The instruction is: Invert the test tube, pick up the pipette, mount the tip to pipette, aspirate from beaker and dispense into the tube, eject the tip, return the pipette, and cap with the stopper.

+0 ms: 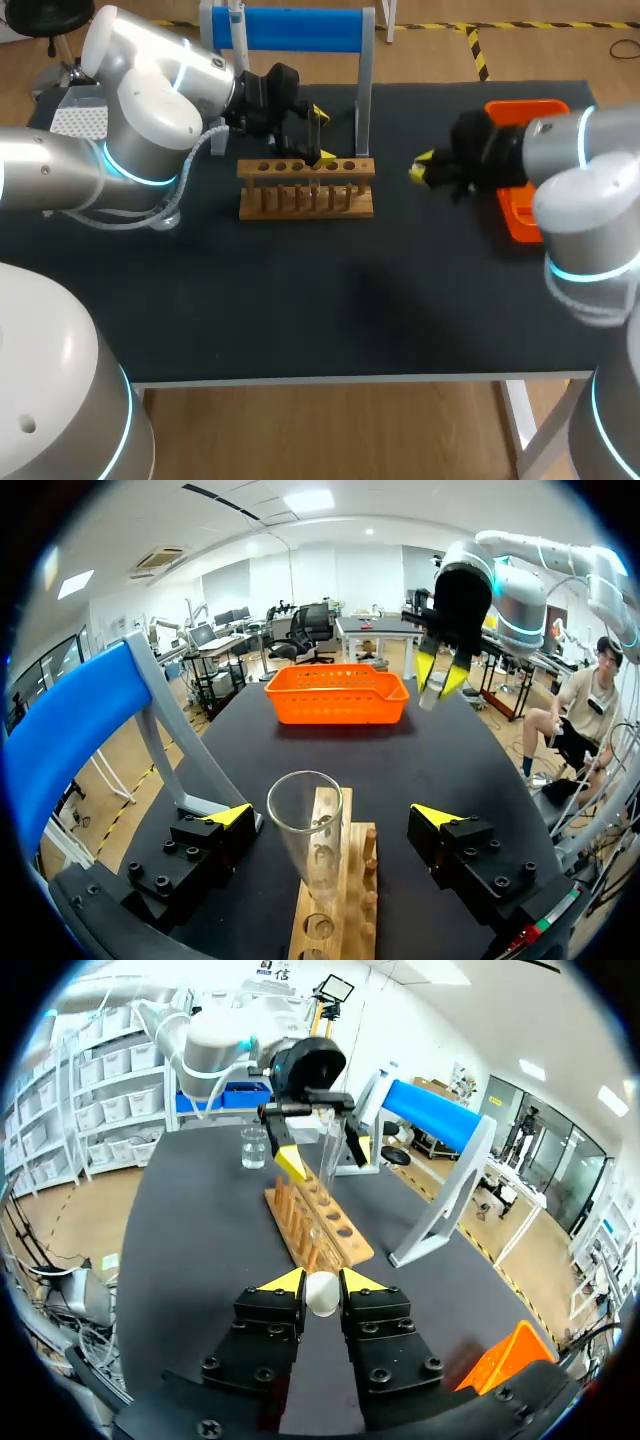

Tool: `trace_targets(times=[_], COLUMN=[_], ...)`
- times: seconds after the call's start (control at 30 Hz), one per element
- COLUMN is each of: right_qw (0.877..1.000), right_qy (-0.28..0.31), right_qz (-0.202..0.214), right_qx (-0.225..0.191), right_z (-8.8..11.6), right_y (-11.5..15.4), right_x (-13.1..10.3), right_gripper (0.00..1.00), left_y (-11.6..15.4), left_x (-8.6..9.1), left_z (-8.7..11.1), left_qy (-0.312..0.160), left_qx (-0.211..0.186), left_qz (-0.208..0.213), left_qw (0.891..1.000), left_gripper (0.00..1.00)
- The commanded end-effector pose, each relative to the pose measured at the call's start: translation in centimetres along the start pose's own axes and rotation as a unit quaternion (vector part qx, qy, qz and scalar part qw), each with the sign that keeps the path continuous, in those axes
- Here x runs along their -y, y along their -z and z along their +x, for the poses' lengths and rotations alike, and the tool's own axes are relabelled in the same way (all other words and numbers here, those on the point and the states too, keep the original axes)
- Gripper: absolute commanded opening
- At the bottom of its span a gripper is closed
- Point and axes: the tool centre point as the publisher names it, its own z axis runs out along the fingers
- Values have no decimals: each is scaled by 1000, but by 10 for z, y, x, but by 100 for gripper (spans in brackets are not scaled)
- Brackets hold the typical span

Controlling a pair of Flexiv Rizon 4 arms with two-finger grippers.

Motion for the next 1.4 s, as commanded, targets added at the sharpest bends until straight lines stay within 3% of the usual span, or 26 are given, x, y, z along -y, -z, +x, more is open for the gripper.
trace_targets(times=[0.03, 0.73, 1.13, 1.4], right_qw=[997, 997, 989, 982], right_qy=[-1, -1, 47, 79], right_qz=[37, 37, 44, 60], right_qx=[-71, -71, -135, -163], right_z=[-4, -4, -50, -63], right_y=[21, 21, -37, -69], right_x=[-11, -11, -49, -89], right_gripper=[0, 0, 0, 0], left_y=[0, 0, 0, 0], left_x=[0, 0, 0, 0], left_z=[-1, -1, -1, -1], left_qy=[0, 0, 0, 0], left_qx=[-2, -2, -2, -2], left_qz=[0, 0, 0, 0], left_qw=[1000, 1000, 1000, 1000], left_gripper=[100, 100, 100, 100])
